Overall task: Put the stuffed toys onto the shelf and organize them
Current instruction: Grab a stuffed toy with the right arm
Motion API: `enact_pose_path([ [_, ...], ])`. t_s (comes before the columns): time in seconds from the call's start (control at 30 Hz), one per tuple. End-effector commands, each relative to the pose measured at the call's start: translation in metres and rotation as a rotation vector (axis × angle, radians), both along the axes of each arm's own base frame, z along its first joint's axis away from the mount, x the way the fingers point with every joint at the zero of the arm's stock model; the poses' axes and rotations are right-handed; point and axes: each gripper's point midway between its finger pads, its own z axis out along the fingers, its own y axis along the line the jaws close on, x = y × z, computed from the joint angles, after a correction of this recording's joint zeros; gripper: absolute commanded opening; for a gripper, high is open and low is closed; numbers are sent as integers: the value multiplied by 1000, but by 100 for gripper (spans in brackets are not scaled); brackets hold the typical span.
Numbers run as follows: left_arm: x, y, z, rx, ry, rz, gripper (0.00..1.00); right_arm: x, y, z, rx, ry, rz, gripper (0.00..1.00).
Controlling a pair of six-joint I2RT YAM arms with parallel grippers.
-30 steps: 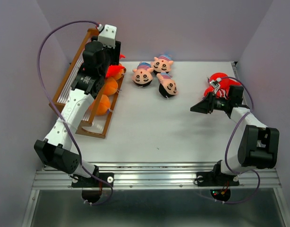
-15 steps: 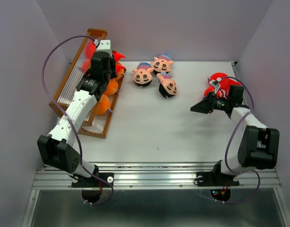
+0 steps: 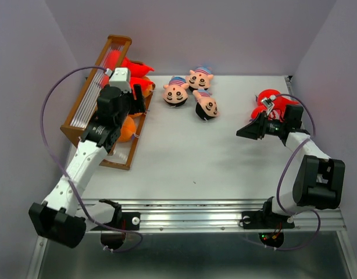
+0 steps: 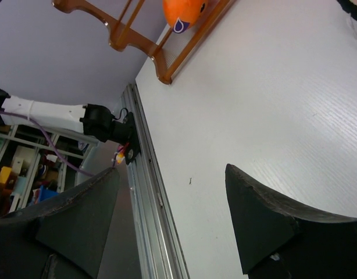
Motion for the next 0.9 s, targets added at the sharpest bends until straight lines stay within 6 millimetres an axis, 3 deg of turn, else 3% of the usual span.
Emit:
enact_pose_path([
  [0.0, -31, 1, 50, -100, -193, -45, 81, 3, -10, 17, -12, -111, -15, 79],
  [0.03, -44, 4, 50, -123, -221, -48, 91, 6, -11, 23, -18, -119, -22, 79],
  [0.1, -57, 7, 49, -143, -245, -54, 95, 13, -15, 31, -26, -128, -42, 79],
  [0.13, -62, 7, 36, -142, -231, -61, 95, 19, -19, 36, -37, -126, -70, 79],
  [0.17, -72, 10, 42, -156, -259, -63, 96, 26, -21, 49, -51, -160, -82, 79],
  [0.2, -77, 11, 33, -154, -248, -65, 96, 33, -27, 52, -80, -166, -127, 79],
  [0.27, -89, 13, 33, -166, -272, -79, 96, 42, -35, 66, -164, -148, -181, 81],
  [0.3, -92, 13, 32, -166, -274, -87, 96, 59, -50, 52, -311, -217, -227, 82],
  [0.33, -94, 11, 22, -166, -261, -99, 96, 66, -58, 52, -369, -209, -252, 82],
  [0.37, -99, 11, 29, -176, -296, -111, 96, 70, -66, 48, -425, -164, -288, 100],
  [0.4, -101, 10, 26, -174, -294, -121, 96, 80, -77, 51, -491, -173, -333, 100],
  [0.43, -102, 8, 17, -169, -286, -132, 96, 88, -97, 40, -613, -174, -403, 100],
  [0.53, -108, 4, 11, -167, -297, -170, 96, 98, -132, 30, -796, -172, -536, 100],
  [0.7, -113, 3, -13, -161, -282, -187, 96, 105, -158, 30, -914, -171, -616, 100],
  [0.87, -117, 4, -25, -153, -289, -192, 96, 106, -166, 13, -1055, -325, -468, 100],
])
